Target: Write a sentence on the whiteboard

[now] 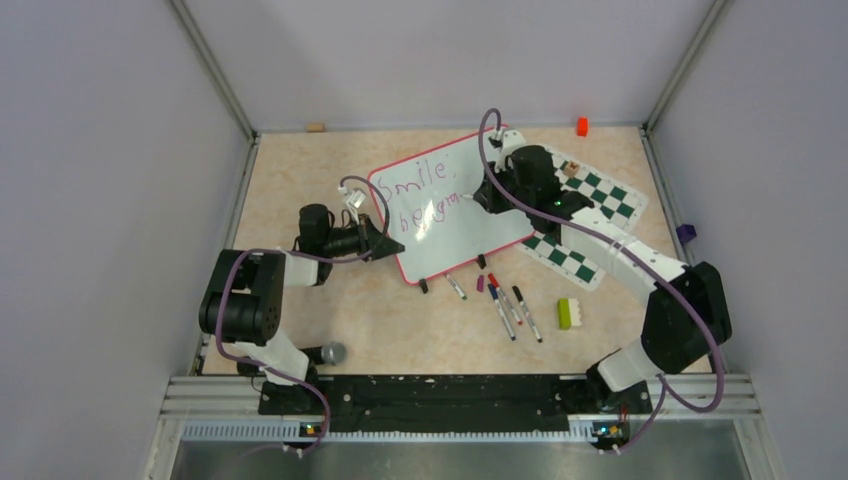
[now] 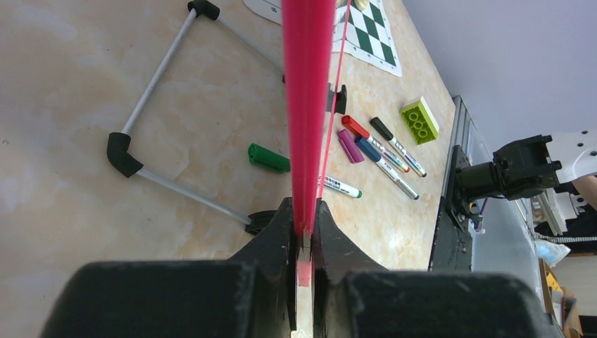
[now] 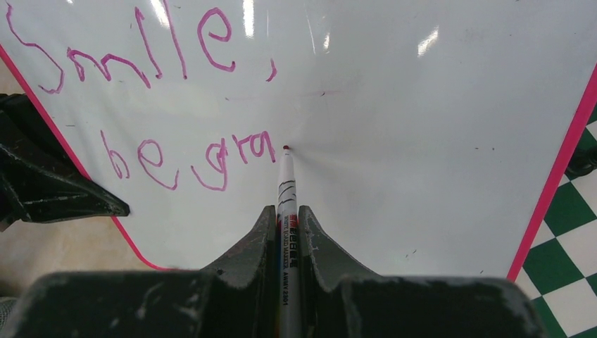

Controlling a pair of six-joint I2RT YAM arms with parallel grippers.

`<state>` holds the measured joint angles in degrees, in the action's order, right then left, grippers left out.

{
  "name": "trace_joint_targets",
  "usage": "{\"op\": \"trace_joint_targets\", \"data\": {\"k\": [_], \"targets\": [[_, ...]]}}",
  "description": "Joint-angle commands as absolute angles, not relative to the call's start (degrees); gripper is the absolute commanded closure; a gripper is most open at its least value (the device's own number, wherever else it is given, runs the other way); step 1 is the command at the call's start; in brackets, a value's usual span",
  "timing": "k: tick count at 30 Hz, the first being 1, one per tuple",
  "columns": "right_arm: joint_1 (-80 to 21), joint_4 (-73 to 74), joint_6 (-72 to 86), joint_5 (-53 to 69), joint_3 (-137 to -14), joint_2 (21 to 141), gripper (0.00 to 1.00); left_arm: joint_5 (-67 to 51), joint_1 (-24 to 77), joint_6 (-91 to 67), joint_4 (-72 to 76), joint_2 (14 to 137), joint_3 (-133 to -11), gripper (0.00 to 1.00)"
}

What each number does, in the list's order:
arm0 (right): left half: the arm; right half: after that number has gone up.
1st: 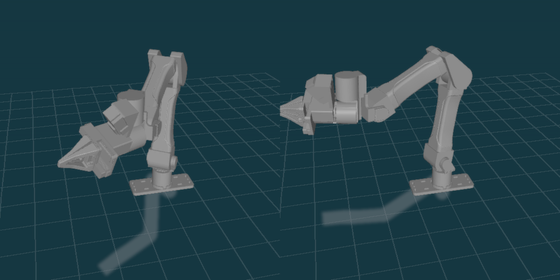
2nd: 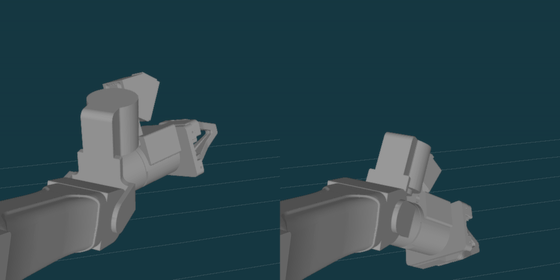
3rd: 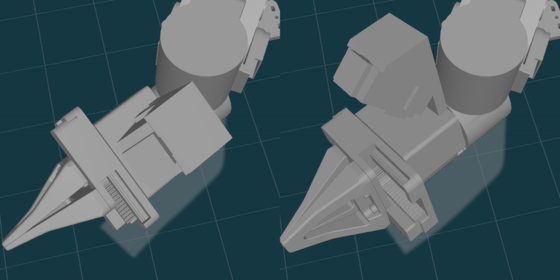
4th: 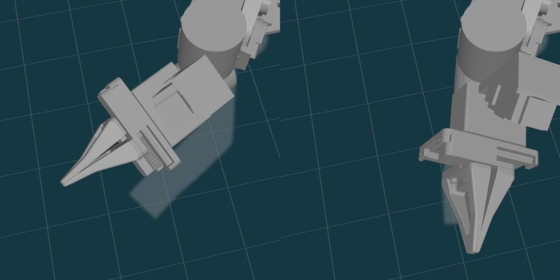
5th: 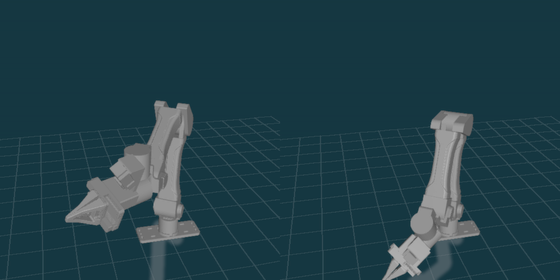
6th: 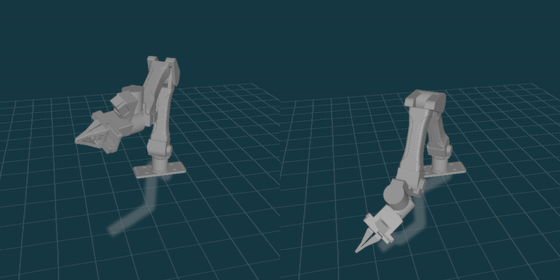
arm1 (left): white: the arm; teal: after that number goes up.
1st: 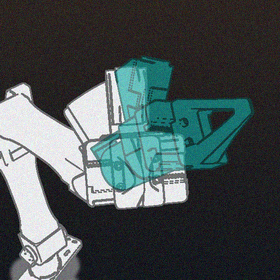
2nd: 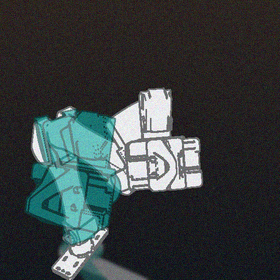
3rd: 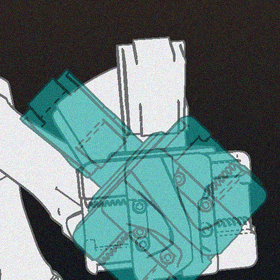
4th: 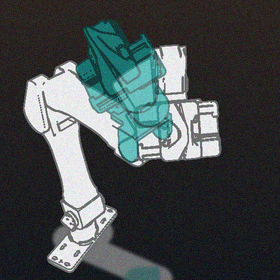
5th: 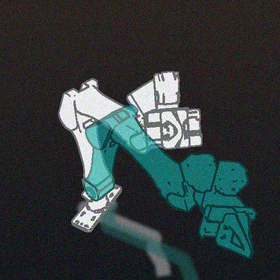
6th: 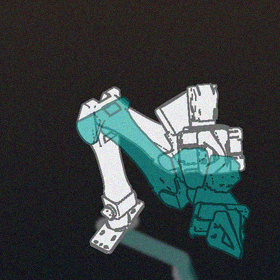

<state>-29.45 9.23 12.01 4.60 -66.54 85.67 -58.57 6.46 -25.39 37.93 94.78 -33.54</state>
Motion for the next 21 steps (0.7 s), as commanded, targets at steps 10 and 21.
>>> {"op": "trace_joint_targets", "data": {"k": [10,21], "targets": [[-29.3,8.8,11.4,0.3,-70.6,88.2,1.0,-54.3,7.2,-24.8,30.8,97.2,-32.9,1.0],[-29.3,10.4,10.9,-5.6,-70.9,87.3,1.0,-54.2,7.1,-24.8,30.8,97.2,-32.9,1.0]]}}
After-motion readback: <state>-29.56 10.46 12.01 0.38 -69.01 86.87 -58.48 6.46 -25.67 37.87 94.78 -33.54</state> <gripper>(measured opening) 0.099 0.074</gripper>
